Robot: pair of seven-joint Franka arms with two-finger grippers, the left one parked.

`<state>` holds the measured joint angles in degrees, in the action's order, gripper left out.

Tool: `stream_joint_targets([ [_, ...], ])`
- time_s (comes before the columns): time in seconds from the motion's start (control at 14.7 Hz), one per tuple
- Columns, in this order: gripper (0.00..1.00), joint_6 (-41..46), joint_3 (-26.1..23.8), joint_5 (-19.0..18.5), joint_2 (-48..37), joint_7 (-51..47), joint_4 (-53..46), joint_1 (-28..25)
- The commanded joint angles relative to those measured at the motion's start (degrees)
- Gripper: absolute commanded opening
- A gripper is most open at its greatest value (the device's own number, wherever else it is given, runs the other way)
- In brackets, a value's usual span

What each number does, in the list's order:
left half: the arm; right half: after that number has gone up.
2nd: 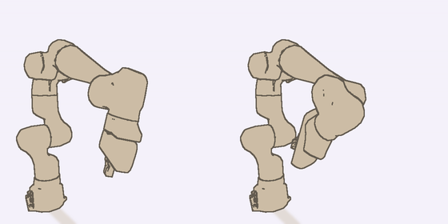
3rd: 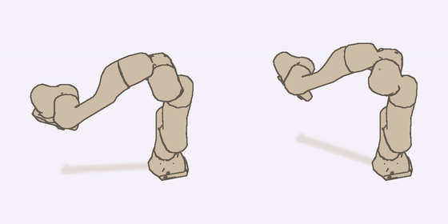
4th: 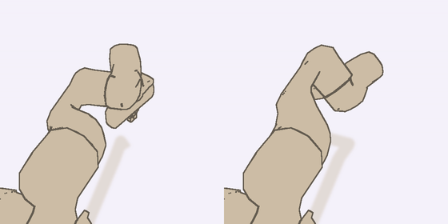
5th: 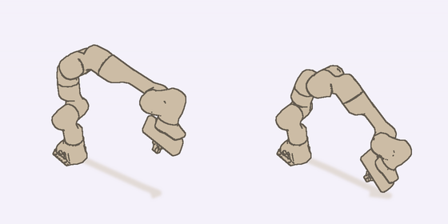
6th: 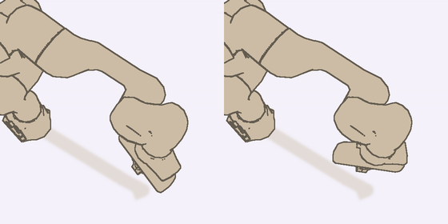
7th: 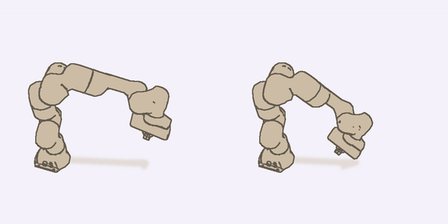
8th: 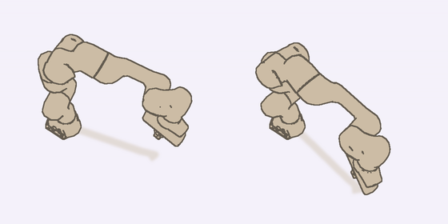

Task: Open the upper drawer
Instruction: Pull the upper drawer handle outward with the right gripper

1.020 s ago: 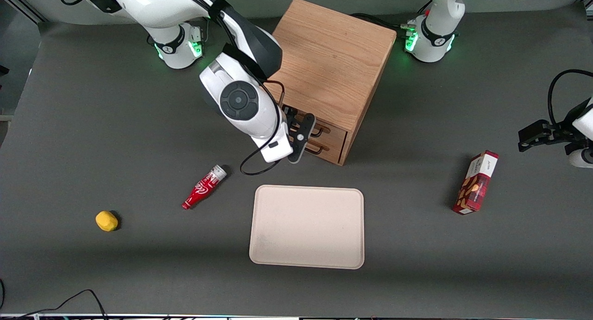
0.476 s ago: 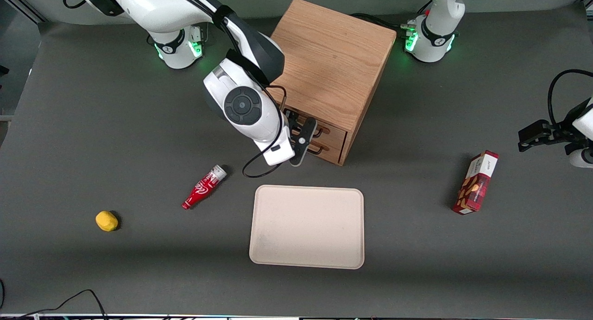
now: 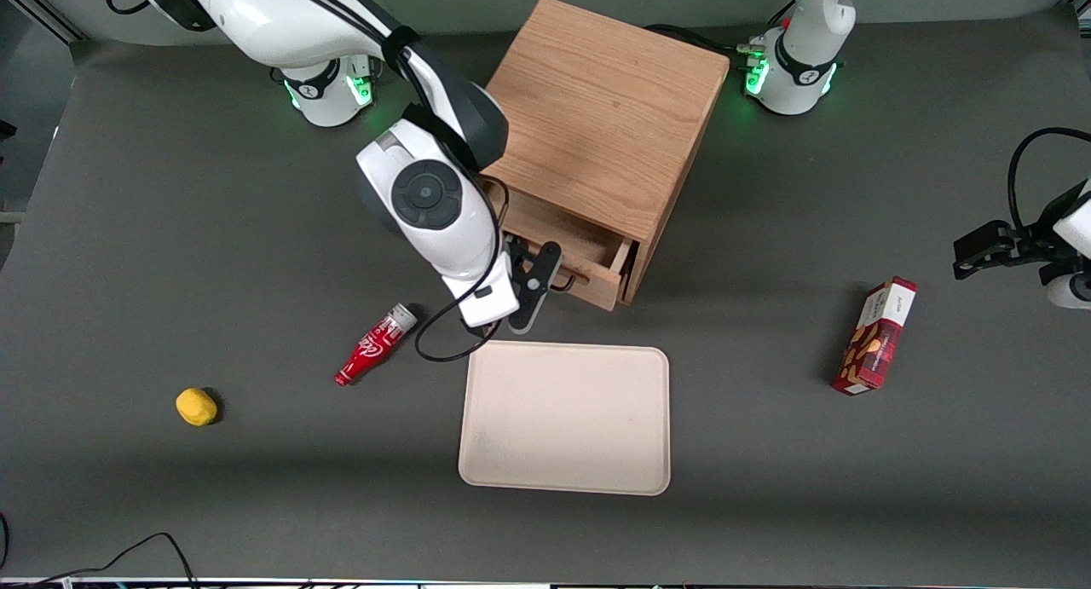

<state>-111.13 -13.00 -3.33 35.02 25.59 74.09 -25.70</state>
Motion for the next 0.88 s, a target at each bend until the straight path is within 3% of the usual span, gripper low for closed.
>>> stream_joint_targets([
  [0.0,1.0,-0.67,0.26,-0.8,0.31,1.31,-1.84,1.79],
  [0.82,1.0,-5.24,2.11,-0.88,1.45,1.39,-2.02,6.19],
])
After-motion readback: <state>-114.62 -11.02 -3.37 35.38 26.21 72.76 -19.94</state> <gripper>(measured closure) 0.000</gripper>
